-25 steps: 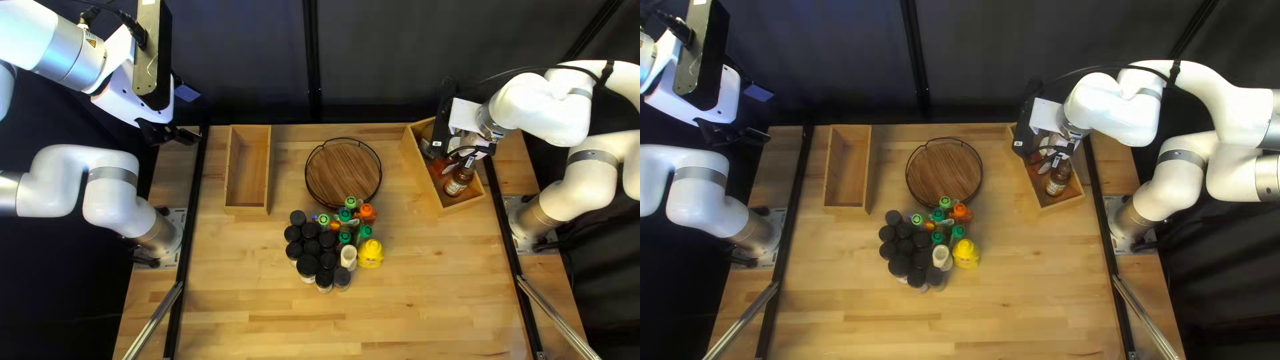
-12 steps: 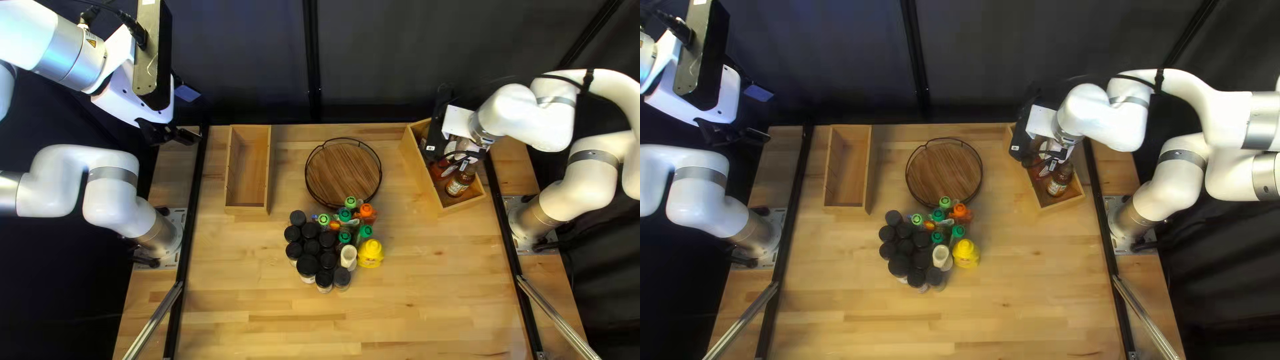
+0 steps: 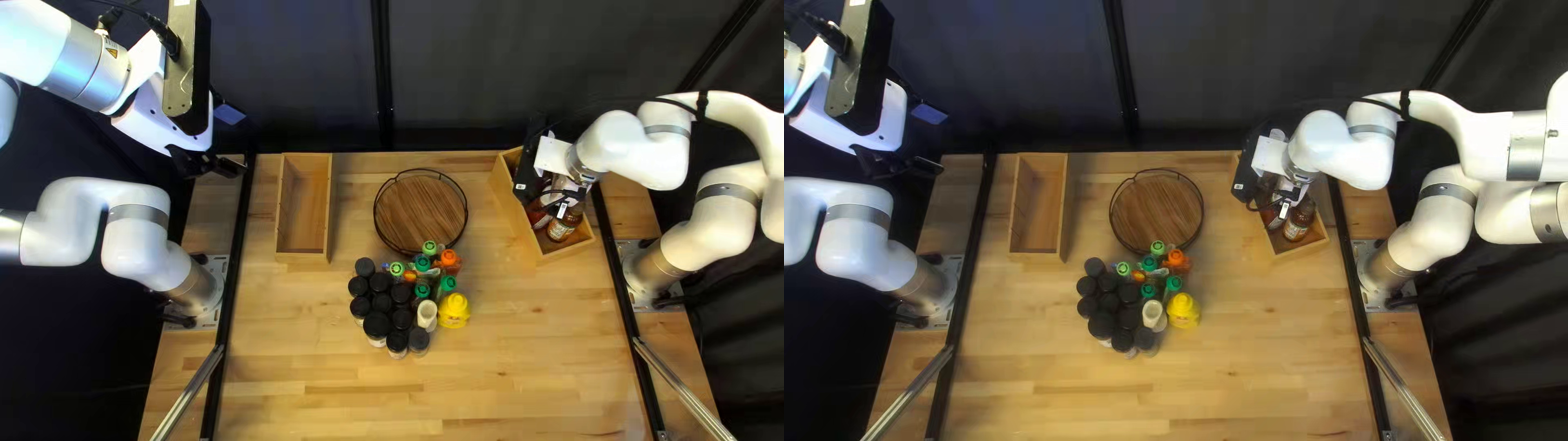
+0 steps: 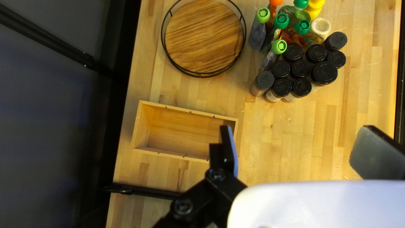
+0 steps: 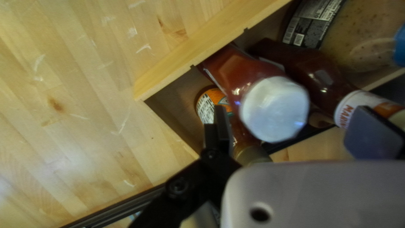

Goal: Separate condiments, baby food and spices and place it in 3 different racks/containers

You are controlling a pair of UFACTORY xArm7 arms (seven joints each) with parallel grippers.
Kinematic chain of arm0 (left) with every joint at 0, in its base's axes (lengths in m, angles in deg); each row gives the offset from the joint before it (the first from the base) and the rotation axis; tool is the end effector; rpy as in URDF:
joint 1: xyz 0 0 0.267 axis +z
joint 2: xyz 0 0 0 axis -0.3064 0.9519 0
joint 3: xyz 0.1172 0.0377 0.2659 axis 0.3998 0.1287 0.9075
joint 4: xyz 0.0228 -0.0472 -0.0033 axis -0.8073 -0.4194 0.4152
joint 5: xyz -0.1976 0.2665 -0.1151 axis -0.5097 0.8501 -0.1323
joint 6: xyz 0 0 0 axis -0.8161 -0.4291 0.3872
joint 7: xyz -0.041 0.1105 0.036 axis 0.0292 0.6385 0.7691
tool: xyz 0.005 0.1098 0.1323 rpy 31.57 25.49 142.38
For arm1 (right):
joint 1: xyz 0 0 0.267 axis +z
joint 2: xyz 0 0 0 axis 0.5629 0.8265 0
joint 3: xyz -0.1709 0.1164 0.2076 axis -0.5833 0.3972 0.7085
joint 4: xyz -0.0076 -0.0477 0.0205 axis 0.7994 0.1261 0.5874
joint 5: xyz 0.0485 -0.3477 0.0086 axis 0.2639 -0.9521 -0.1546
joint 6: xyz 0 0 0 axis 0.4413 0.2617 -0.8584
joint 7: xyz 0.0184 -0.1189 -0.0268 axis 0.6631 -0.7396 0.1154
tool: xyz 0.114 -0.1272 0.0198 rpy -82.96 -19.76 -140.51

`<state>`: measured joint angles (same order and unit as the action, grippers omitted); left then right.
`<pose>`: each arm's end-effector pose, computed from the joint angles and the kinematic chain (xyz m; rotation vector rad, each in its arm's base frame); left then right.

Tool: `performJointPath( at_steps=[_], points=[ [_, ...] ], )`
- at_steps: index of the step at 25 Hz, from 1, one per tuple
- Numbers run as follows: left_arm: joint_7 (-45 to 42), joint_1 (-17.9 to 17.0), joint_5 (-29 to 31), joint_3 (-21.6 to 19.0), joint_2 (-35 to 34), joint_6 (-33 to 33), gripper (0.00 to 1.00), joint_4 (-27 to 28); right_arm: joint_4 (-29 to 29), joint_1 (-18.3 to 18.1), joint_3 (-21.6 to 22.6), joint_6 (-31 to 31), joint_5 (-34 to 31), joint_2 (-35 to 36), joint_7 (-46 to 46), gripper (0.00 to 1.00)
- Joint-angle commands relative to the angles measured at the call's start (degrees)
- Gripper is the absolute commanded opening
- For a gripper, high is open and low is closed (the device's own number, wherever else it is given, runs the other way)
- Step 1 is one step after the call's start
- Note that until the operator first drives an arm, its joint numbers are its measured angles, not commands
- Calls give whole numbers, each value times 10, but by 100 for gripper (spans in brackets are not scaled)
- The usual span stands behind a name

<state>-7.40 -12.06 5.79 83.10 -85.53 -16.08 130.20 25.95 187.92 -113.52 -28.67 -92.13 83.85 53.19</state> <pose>0.2578 0.0539 0.4764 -2.9307 -0.1192 -0.8433 0.2641 -0.1297 0.1825 2.8575 -0.4256 0.0325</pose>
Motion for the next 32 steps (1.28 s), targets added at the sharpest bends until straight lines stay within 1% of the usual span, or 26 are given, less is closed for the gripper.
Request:
performJointPath(
  at_steps=[1,4,6,9,11,13,15,19,21,22,24,26,27,30,32],
  points=[
    [0,0,0,0,0,0,100,0,-22,16,17,-22,12,2,9,100],
    [0,0,0,0,0,0,100,0,-39,43,34,-35,32,15,13,100],
    [0,0,0,0,0,0,100,0,-41,59,43,-27,45,18,16,100],
    [0,0,0,0,0,0,100,0,-39,93,69,18,74,5,30,100],
    [0,0,0,0,0,0,100,0,-40,105,80,37,86,-4,38,100],
    [0,0,0,0,0,0,100,0,-52,118,112,59,101,-26,72,100],
    [0,0,0,0,0,0,100,0,-66,121,144,73,105,-46,110,100],
    [0,0,0,0,0,0,100,0,-98,108,210,106,97,-110,203,100],
    [0,0,0,0,0,0,100,0,-116,95,239,118,84,-144,249,100],
    [0,0,0,0,0,0,100,0,-131,83,260,125,70,-172,290,100],
    [0,0,0,0,0,0,100,0,-152,64,287,137,44,-216,350,100],
    [0,0,0,0,0,0,100,0,-170,50,299,148,22,-256,397,100],
    [0,0,0,0,0,0,100,0,-184,42,305,154,2,-288,433,100],
    [0,0,0,0,0,0,100,0,-207,33,303,169,-33,-342,489,100],
    [0,0,0,0,0,0,100,0,-217,30,300,176,-50,-365,512,100]
  ],
)
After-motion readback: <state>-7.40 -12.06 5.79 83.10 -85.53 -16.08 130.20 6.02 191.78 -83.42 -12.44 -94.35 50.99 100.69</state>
